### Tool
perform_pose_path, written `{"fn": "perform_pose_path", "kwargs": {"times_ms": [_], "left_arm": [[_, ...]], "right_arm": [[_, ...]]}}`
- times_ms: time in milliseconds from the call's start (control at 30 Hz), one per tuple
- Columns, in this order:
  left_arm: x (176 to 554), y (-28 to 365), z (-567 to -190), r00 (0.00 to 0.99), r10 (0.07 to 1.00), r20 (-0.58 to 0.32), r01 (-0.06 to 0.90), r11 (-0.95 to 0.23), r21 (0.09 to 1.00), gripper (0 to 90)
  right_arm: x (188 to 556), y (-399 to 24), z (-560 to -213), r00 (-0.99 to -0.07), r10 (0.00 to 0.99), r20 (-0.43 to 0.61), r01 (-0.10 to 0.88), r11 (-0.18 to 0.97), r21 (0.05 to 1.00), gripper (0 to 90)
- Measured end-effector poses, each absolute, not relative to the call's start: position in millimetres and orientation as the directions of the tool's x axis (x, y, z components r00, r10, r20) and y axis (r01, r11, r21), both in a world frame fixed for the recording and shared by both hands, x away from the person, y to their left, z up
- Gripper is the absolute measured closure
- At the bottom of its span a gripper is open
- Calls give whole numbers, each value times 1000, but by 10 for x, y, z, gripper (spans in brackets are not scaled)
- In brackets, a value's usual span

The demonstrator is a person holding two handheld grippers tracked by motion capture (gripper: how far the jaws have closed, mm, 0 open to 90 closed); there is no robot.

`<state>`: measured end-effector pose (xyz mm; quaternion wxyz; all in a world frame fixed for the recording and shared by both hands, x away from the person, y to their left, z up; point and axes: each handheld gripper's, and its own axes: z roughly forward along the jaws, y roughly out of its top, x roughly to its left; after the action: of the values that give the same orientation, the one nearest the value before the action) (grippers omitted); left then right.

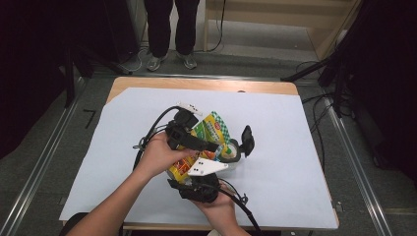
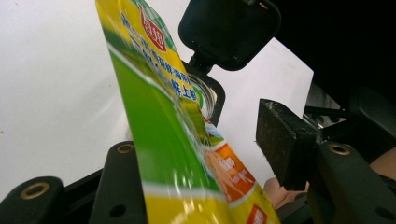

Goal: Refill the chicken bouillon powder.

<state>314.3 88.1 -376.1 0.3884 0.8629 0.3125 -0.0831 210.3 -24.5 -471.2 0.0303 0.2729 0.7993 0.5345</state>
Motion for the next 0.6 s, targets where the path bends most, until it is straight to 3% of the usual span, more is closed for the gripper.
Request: {"fn": "perform_pose_path", "kwargs": {"times_ms": [333, 600], "left_arm": [[3159, 899, -3774, 783, 479, -397, 615, -502, 608, 518], [3157, 901, -3767, 782, 480, -397, 615, -497, 612, 517]], "right_arm": [[2082, -221, -4700, -860, 472, 193, 367, 309, 877, 570], [2080, -216, -4700, -867, 473, 156, 339, 331, 881, 595]]}}
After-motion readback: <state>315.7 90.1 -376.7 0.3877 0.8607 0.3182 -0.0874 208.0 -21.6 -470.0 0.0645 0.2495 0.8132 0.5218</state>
